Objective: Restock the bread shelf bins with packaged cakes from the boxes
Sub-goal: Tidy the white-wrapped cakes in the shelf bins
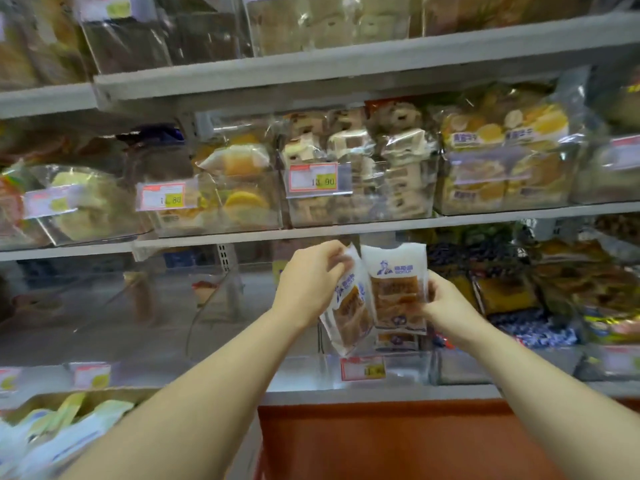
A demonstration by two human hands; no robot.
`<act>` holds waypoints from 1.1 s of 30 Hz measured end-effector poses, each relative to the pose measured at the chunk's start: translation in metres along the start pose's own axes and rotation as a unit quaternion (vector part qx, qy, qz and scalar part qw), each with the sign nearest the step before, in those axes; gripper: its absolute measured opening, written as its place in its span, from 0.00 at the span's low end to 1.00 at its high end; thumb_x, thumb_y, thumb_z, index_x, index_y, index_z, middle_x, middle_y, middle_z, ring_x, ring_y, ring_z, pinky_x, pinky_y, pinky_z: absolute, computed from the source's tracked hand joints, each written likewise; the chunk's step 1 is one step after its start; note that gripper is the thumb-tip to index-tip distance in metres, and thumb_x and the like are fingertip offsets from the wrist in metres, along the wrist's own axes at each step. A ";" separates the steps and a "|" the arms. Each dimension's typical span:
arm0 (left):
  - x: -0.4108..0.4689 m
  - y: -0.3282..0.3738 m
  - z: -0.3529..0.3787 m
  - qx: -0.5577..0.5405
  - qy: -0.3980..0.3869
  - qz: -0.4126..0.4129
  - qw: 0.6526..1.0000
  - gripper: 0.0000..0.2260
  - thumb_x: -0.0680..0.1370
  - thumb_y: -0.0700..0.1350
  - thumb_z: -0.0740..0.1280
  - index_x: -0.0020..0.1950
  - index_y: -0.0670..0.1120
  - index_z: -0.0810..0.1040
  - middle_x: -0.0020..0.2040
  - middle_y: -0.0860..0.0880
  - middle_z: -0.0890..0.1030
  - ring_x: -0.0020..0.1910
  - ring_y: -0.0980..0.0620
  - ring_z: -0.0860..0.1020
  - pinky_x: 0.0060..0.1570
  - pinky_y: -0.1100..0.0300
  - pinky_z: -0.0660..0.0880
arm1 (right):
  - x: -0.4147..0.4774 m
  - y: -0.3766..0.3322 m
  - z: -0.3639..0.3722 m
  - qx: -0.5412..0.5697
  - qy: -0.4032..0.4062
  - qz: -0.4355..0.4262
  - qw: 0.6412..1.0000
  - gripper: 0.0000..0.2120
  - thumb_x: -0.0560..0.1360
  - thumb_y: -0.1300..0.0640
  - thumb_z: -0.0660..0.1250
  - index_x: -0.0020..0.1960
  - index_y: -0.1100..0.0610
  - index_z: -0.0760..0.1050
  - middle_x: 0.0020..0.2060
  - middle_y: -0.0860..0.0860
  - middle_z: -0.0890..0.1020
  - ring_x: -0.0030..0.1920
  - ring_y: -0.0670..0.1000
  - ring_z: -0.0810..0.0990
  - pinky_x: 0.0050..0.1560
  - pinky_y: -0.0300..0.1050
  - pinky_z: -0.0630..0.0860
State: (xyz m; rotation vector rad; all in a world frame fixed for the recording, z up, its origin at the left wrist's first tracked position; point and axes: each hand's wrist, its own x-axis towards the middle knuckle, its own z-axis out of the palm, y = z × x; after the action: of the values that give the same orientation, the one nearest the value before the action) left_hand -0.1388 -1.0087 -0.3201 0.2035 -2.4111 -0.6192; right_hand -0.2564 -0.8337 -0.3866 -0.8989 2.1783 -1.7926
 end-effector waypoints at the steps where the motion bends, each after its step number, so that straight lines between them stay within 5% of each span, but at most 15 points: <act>1: 0.003 -0.004 0.005 0.005 -0.002 -0.001 1.000 0.03 0.77 0.44 0.67 0.43 0.48 0.78 0.42 0.53 0.82 0.47 0.50 0.80 0.47 0.51 0.76 | 0.006 0.011 0.000 -0.013 -0.002 0.002 1.000 0.21 0.68 0.62 0.76 0.58 0.50 0.76 0.50 0.46 0.84 0.51 0.45 0.82 0.47 0.41 0.80; 6: 0.014 -0.017 0.022 0.046 -0.029 -0.004 0.999 0.03 0.78 0.47 0.66 0.44 0.51 0.78 0.44 0.54 0.83 0.49 0.50 0.80 0.46 0.50 0.77 | 0.021 0.049 -0.003 -0.172 0.075 0.035 0.982 0.25 0.69 0.60 0.75 0.62 0.52 0.70 0.54 0.46 0.77 0.54 0.48 0.76 0.49 0.41 0.72; 11: 0.013 -0.022 0.030 0.086 -0.041 -0.004 0.995 0.05 0.78 0.50 0.66 0.49 0.51 0.79 0.47 0.53 0.83 0.52 0.49 0.79 0.46 0.51 0.76 | 0.030 0.061 -0.001 -0.305 0.140 0.027 0.942 0.32 0.69 0.53 0.75 0.69 0.52 0.65 0.64 0.52 0.74 0.65 0.55 0.71 0.63 0.54 0.71; 15: 0.009 -0.022 0.014 0.107 -0.014 0.017 0.994 0.05 0.78 0.50 0.67 0.51 0.52 0.80 0.49 0.53 0.83 0.51 0.49 0.80 0.45 0.52 0.76 | 0.029 0.049 0.001 -0.283 0.197 -0.055 0.937 0.28 0.70 0.56 0.74 0.66 0.53 0.68 0.59 0.51 0.74 0.61 0.52 0.72 0.62 0.50 0.71; 18: 0.011 -0.015 -0.001 0.127 0.011 0.065 0.990 0.07 0.78 0.51 0.66 0.54 0.52 0.80 0.50 0.54 0.83 0.51 0.48 0.80 0.46 0.53 0.76 | 0.024 0.026 0.001 -0.240 0.077 -0.111 0.961 0.28 0.70 0.55 0.75 0.66 0.48 0.68 0.56 0.44 0.73 0.53 0.43 0.74 0.51 0.31 0.70; 22: 0.021 0.005 -0.004 0.120 0.015 0.116 0.986 0.10 0.79 0.52 0.65 0.56 0.51 0.81 0.52 0.53 0.83 0.53 0.49 0.79 0.48 0.53 0.76 | 0.020 -0.009 0.008 -0.218 -0.101 -0.119 0.963 0.27 0.68 0.45 0.75 0.64 0.44 0.70 0.57 0.38 0.76 0.52 0.38 0.75 0.49 0.33 0.73; 26: 0.025 0.027 0.009 0.105 0.017 0.161 0.981 0.09 0.79 0.51 0.65 0.56 0.51 0.81 0.53 0.54 0.83 0.53 0.50 0.79 0.47 0.55 0.74 | 0.020 -0.022 0.007 -0.171 -0.078 -0.142 0.972 0.15 0.70 0.52 0.74 0.56 0.47 0.77 0.48 0.42 0.83 0.48 0.44 0.81 0.50 0.48 0.80; 30: 0.023 0.023 0.022 0.012 0.025 0.162 0.986 0.12 0.77 0.48 0.69 0.60 0.51 0.79 0.56 0.55 0.81 0.56 0.54 0.78 0.54 0.54 0.76 | 0.021 -0.008 -0.009 -0.166 -0.025 -0.120 0.978 0.17 0.71 0.58 0.73 0.58 0.47 0.77 0.48 0.41 0.83 0.48 0.41 0.80 0.49 0.43 0.80; 33: 0.014 0.004 0.043 -0.039 -0.047 0.052 0.997 0.26 0.75 0.49 0.71 0.72 0.52 0.67 0.65 0.54 0.74 0.62 0.56 0.73 0.61 0.59 0.70 | 0.022 0.014 -0.017 -0.151 -0.033 -0.059 0.986 0.21 0.71 0.57 0.73 0.62 0.46 0.75 0.53 0.39 0.81 0.53 0.38 0.79 0.52 0.37 0.77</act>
State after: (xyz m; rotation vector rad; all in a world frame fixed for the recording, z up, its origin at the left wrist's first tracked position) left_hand -0.1764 -0.9929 -0.3400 0.0144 -2.4643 -0.6882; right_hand -0.2869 -0.8301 -0.3907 -1.1537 2.4411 -1.4752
